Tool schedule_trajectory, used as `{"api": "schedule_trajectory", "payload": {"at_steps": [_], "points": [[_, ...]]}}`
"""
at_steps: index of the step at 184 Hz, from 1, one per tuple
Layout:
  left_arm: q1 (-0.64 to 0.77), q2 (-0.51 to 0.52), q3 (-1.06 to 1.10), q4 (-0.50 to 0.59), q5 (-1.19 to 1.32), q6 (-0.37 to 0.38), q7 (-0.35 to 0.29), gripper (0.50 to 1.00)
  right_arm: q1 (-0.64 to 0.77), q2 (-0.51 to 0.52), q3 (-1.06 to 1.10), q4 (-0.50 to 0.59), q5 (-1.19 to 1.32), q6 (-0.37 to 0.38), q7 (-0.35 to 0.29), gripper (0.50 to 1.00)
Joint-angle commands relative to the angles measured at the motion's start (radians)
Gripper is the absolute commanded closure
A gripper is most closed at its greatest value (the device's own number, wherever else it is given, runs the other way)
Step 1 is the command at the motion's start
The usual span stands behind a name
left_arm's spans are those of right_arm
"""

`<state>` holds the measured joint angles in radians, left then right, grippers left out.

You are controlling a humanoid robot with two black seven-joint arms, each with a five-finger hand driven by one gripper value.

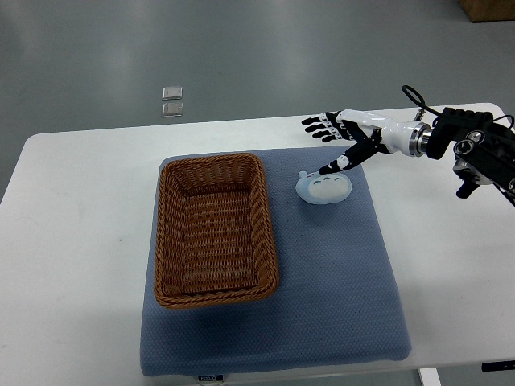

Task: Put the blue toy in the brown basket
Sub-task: 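Lower the right hand onto the blue plush toy and grasp it, then carry the held toy over the brown wicker basket and lower it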

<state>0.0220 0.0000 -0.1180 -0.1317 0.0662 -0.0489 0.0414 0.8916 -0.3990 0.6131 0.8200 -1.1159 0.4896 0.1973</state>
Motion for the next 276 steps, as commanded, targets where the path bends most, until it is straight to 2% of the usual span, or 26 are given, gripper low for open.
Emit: {"api": "schedule_trajectory", "payload": {"at_steps": [1,40,99,135,143,144,145,147,148,151,157,159,169,176,182,236,276], "points": [[-0.001,0.0,0.001,0.001,0.0,0.0,0.0,0.5,0.036,-0.011,-0.053,0.001,-0.073,0.007,-0.001,0.581],[-0.001,0.0,0.0,0.001,0.0,0.0,0.0,0.5,0.095,-0.001,-0.237,0.001,-0.159,-0.049,-0.001,0.581],[-0.001,0.0,0.0,0.001,0.0,0.0,0.0,0.5,0.09,0.025,-0.374,-0.001,-0.217,-0.232,-0.007,0.581],[-0.001,0.0,0.0,0.001,0.0,0.0,0.0,0.5,0.089,0.026,-0.369,-0.008,-0.2,-0.252,-0.002,0.595],[-0.001,0.0,0.0,0.001,0.0,0.0,0.0,0.5,0.089,0.026,-0.362,-0.01,-0.196,-0.253,0.001,0.628],[-0.001,0.0,0.0,0.001,0.0,0.0,0.0,0.5,0.087,0.028,-0.362,-0.01,-0.196,-0.253,0.002,0.652],[-0.001,0.0,0.0,0.001,0.0,0.0,0.0,0.5,0.087,0.028,-0.362,-0.01,-0.196,-0.253,0.002,0.652],[-0.001,0.0,0.0,0.001,0.0,0.0,0.0,0.5,0.084,0.026,-0.362,-0.01,-0.196,-0.253,0.002,0.701],[-0.001,0.0,0.0,0.001,0.0,0.0,0.0,0.5,0.084,0.026,-0.362,-0.01,-0.196,-0.253,0.002,0.701],[-0.001,0.0,0.0,0.001,0.0,0.0,0.0,0.5,0.081,0.026,-0.362,-0.01,-0.196,-0.253,0.002,0.746],[-0.001,0.0,0.0,0.001,0.0,0.0,0.0,0.5,0.078,0.026,-0.362,-0.01,-0.197,-0.258,0.002,0.801],[-0.001,0.0,0.0,0.001,0.0,0.0,0.0,0.5,0.078,0.026,-0.362,-0.01,-0.197,-0.258,0.002,0.801],[0.001,0.0,0.0,0.001,0.0,0.0,0.0,0.5,0.076,0.026,-0.363,-0.012,-0.2,-0.263,0.004,0.879],[-0.001,0.0,0.0,0.001,0.0,0.0,0.0,0.5,0.075,0.026,-0.365,-0.013,-0.2,-0.264,0.011,0.956],[-0.001,0.0,0.0,0.001,0.0,0.0,0.0,0.5,0.073,0.026,-0.365,-0.015,-0.202,-0.264,0.024,1.0],[-0.001,0.0,0.0,0.001,0.0,0.0,0.0,0.5,0.081,0.014,-0.349,-0.01,-0.193,-0.281,0.088,1.0],[-0.001,0.0,0.0,0.001,0.0,0.0,0.0,0.5,0.105,0.006,-0.191,0.025,-0.174,-0.261,0.136,1.0]]}}
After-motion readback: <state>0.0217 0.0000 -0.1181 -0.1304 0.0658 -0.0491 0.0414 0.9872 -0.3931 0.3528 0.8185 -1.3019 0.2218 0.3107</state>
